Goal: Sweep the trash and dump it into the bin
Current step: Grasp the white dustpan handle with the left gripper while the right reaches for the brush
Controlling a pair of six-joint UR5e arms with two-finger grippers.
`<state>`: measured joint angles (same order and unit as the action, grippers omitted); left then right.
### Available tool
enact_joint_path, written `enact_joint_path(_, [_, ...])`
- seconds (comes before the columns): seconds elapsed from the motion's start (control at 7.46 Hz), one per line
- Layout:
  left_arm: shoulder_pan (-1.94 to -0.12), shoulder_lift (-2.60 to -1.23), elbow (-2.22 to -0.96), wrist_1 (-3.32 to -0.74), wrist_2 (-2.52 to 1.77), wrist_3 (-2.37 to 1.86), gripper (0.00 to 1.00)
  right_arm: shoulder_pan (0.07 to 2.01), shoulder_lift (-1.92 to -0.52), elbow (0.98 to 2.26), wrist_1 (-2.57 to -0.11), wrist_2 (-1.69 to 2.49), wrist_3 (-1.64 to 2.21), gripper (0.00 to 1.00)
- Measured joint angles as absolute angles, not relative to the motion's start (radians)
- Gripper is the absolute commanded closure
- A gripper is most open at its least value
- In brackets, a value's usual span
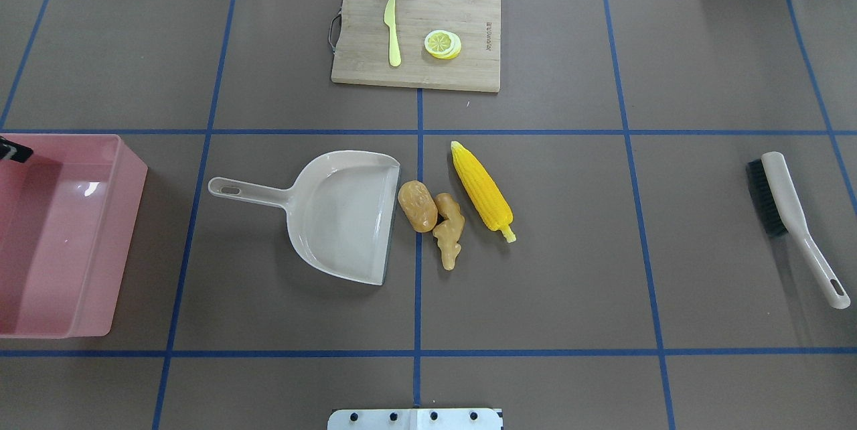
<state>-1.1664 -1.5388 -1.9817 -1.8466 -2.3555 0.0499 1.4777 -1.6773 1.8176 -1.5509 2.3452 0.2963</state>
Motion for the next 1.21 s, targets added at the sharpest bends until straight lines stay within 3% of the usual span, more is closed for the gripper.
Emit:
enact_joint_path(0.54, [-0.914,-1.666,-2.058,-1.875,-2.245,0.124,0.01,1.220,-1.795,1.936,-1.482,2.344,0.359,0.00])
enact_joint_path(1.21, [-0.772,-1.796,-2.061,-1.874,-2.119,0.262,0.01,1.100,-1.880,1.934,-1.386,2.288,0.444,0.00])
